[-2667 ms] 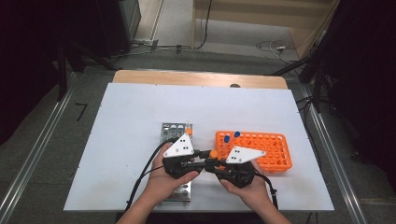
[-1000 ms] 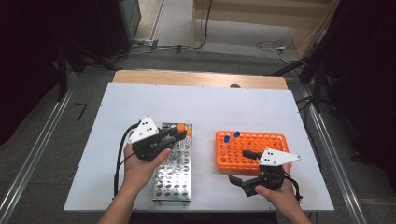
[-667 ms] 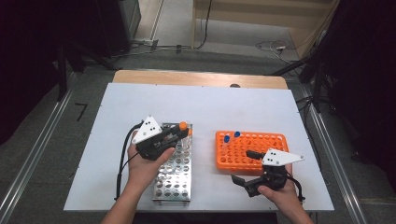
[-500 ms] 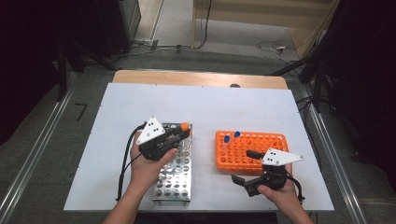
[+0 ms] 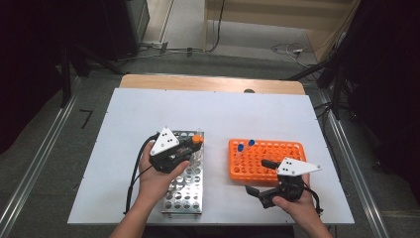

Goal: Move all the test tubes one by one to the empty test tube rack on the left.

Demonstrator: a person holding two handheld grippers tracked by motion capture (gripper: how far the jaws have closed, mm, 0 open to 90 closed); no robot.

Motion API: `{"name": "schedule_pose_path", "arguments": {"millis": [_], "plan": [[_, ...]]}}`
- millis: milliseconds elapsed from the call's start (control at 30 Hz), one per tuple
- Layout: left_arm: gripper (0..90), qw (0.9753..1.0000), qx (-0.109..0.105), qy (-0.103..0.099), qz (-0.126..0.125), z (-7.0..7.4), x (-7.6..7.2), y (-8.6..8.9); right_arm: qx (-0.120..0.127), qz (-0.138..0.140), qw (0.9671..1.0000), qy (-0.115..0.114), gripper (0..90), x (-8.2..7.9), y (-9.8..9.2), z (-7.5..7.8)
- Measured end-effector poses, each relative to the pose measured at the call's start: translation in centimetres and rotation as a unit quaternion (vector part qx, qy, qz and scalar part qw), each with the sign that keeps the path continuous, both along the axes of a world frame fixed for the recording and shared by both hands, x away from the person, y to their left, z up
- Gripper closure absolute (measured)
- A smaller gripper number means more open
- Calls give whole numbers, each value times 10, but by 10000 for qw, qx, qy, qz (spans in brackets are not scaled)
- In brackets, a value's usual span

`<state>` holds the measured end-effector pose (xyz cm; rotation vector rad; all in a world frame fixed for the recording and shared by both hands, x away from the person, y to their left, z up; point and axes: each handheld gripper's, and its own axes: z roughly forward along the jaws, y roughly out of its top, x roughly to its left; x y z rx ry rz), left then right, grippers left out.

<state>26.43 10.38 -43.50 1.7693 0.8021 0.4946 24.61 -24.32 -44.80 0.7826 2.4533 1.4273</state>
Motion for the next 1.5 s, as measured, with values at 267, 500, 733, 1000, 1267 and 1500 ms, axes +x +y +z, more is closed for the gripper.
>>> {"name": "schedule_pose_path", "arguments": {"millis": [267,500,733,1000,1267,1500], "plan": [[752,9989,465,70,-5,-3,-3,-8,-23,-82,10000,-12,0,2,-1,-2],[746,9978,577,322,-41,-6,-1,-7,-49,-117,9999,29,0,5,-2,-4],[733,9964,650,539,-55,-8,1,-7,-66,-64,10000,38,0,8,4,-7],[628,9968,408,653,-234,-8,1,-3,-56,-102,9999,50,60,15,14,-11],[337,9961,-71,759,-442,-6,1,7,-97,-338,9992,205,246,27,26,-17],[111,9962,-168,729,-451,-4,-3,10,-141,-764,9962,386,455,38,39,-21]]}}
